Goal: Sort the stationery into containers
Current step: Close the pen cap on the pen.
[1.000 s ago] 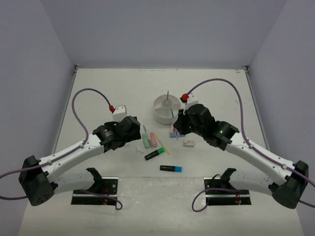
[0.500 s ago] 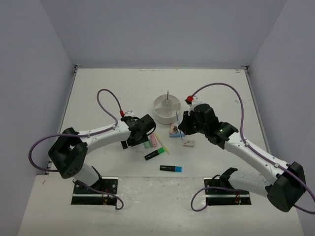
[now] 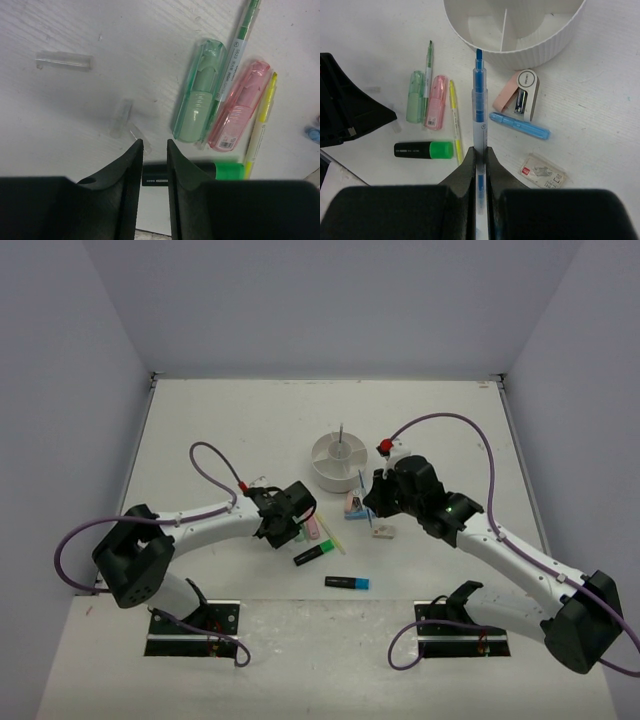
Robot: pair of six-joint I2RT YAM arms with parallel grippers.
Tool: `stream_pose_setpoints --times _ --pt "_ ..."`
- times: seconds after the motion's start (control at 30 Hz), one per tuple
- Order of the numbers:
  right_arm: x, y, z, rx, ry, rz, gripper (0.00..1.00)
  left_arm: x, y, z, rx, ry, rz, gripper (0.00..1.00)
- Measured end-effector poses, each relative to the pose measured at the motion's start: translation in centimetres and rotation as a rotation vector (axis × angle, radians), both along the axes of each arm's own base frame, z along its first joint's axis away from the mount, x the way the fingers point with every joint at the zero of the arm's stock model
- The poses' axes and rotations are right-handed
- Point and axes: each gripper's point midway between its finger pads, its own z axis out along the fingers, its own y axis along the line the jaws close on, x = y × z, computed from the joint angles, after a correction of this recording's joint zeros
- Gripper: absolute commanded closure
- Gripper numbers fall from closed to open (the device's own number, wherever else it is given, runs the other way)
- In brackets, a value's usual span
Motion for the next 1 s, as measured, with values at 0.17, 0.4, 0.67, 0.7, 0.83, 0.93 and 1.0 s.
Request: stream_pose_setpoints --times 0.17,0.4,0.67,0.7,0.83,0.93,1.0 --pt "-0.2 -0.2 -0.3 -0.004 0.004 0.0 1.0 -0.3 -0.5 -1.0 -0.02 0.021 0.033 0.73" --pt "-0.1 -0.1 -0.1 0.004 -0.007 -0.001 1.0 -1.1 -1.1 -1.5 -0.027 0.045 0.041 0.73" --pt "-0.1 -0.2 -0.1 0.003 -0.008 -0.002 1.0 -1.6 -1.5 -1.6 -0.022 0.05 0.034 0.71" --pt "-0.1 -0.2 -0.1 0.003 -0.008 -0.002 1.0 -1.6 -1.5 -1.6 -0.018 0.05 0.032 0.71" --pt "-0.1 -0.1 0.0 0.004 -0.009 -0.002 1.0 -1.2 -2.0 -0.6 -0.005 0.029 0.021 0.7" --pt "-0.1 -0.1 0.0 0.004 -0.009 -0.002 1.0 -0.5 -2.1 0.3 0.005 -0.006 0.009 0.68" --pt "-0.1 -0.1 0.0 0.005 -0.01 -0.002 1.0 -0.3 -1.7 0.7 0.018 -0.026 0.003 0.68"
